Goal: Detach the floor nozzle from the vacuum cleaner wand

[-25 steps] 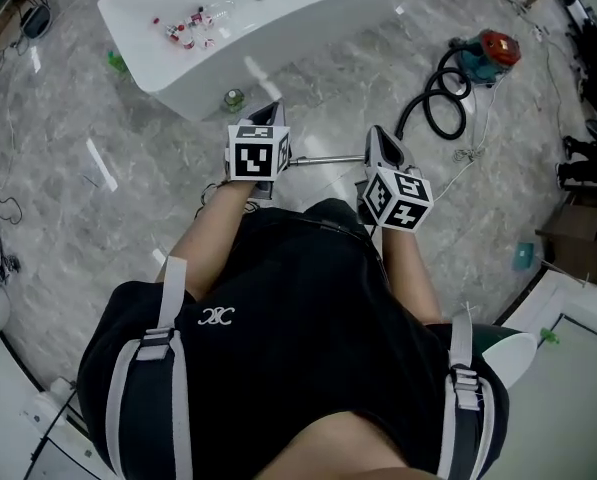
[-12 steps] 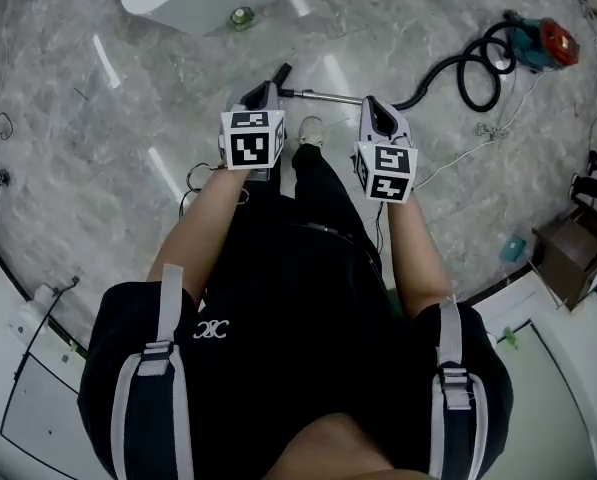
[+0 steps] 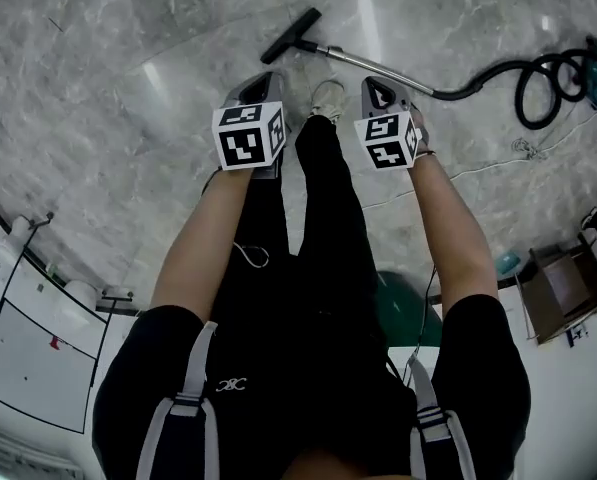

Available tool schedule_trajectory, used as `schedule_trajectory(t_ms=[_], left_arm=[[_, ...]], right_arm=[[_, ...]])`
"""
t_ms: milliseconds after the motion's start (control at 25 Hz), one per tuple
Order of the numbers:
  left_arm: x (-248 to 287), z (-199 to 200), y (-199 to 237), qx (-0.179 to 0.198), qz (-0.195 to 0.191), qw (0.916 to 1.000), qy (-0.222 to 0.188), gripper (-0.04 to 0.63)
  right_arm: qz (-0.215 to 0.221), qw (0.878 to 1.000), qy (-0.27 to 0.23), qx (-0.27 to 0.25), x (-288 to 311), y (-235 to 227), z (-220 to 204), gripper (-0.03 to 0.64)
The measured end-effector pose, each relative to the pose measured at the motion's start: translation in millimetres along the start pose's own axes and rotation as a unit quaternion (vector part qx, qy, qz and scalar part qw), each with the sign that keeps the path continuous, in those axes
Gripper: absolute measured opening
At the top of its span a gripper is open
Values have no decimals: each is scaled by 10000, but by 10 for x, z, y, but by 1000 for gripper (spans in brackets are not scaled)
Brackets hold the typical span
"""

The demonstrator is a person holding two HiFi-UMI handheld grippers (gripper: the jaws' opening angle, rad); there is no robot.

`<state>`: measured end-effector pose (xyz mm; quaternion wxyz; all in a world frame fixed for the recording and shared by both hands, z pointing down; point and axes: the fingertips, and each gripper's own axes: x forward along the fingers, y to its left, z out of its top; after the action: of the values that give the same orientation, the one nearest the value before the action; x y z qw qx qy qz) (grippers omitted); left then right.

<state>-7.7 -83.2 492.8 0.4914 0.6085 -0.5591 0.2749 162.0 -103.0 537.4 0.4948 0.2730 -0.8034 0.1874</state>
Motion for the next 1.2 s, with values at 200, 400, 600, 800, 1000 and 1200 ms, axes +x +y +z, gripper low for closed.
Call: schedule_trajectory(t_ms=[200,400,600,800,1000,1200], left_arm=[[987,-456,464,-540,154,9981,262,-3],[1547,-1020,734,-557,146,9967,572,-3],[1881,-1448,817,-496,53,9952,841,-3],[2145,-1552,869,-463,-288,9932,1030,-3],[2361,-1505,1029,-65,-203,9931,1151,-3],[2364,-1535,962,-160,-446,9896,1362,-3]], right_arm=[[241,9946,494,-875,1403,-150,-730,14],[409,9882,675,-1315,2279,-63,-1357,15],[712,9715,1218,-1905,3023,34,-2016,124],[758,9610,1716,-2032,3662,-10,-2326,183],[893,9470,1810,-2499,4062,130,-2453,181],[753,9373,2097,-2679,4117,134,-2561,180]])
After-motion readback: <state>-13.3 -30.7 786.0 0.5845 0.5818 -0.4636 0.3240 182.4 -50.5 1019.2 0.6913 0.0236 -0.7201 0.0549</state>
